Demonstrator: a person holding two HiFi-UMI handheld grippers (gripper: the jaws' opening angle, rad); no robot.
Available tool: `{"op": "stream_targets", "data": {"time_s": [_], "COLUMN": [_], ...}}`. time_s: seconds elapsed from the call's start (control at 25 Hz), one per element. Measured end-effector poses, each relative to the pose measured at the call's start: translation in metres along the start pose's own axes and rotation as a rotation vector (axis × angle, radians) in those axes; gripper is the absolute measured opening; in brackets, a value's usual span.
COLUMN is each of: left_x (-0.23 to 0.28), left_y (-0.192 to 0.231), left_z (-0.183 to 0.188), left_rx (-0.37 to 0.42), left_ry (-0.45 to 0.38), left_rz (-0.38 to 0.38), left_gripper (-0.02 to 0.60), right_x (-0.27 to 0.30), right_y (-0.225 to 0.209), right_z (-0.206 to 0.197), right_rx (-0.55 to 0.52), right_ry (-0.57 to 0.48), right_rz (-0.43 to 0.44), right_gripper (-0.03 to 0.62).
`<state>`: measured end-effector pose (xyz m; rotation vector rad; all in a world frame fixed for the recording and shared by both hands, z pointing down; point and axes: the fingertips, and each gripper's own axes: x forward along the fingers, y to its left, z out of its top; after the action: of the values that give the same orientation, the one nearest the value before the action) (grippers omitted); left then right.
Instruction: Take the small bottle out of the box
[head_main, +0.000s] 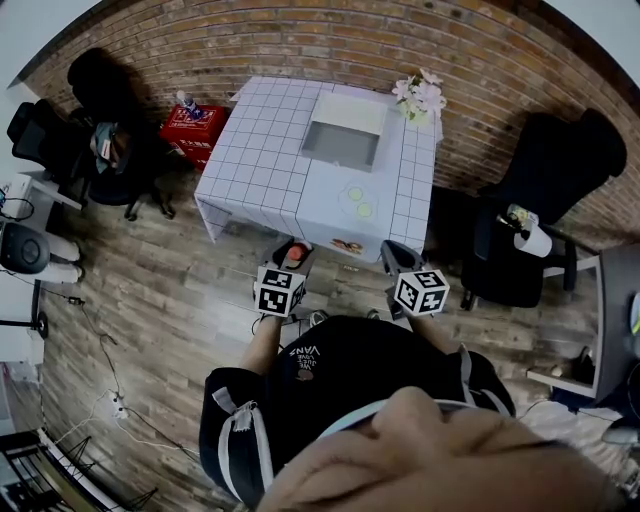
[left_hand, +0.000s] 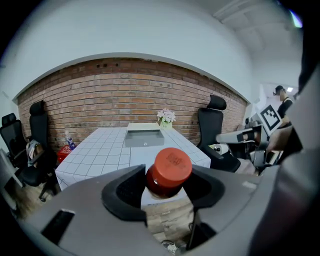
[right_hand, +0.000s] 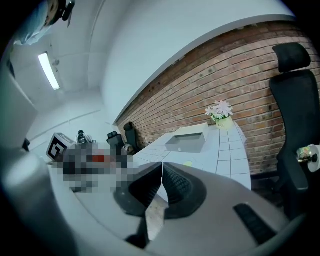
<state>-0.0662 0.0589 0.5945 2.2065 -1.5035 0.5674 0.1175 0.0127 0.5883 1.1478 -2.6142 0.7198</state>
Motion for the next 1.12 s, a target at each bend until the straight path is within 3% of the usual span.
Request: {"op": "stream_targets", "data": {"time_s": [0.64, 1.12], "left_x": [-0.003, 0.004], "left_y": [-0.049, -0.071], "left_z": [-0.014, -0.021], "left_rx": [-0.052, -0.091], "left_ry": [0.006, 0.000], "left_rz": [0.084, 0.100], "left_gripper": [0.227, 0.228], "right_x": [-0.020, -0.025], "right_y": [-0.026, -0.038], "right_z": [-0.009, -0.018], "right_rx": [-0.026, -0.060], "right_ry": [0.059, 0.104], "right_rz": [0.083, 0.101], "right_gripper": [0.003, 0.003]}}
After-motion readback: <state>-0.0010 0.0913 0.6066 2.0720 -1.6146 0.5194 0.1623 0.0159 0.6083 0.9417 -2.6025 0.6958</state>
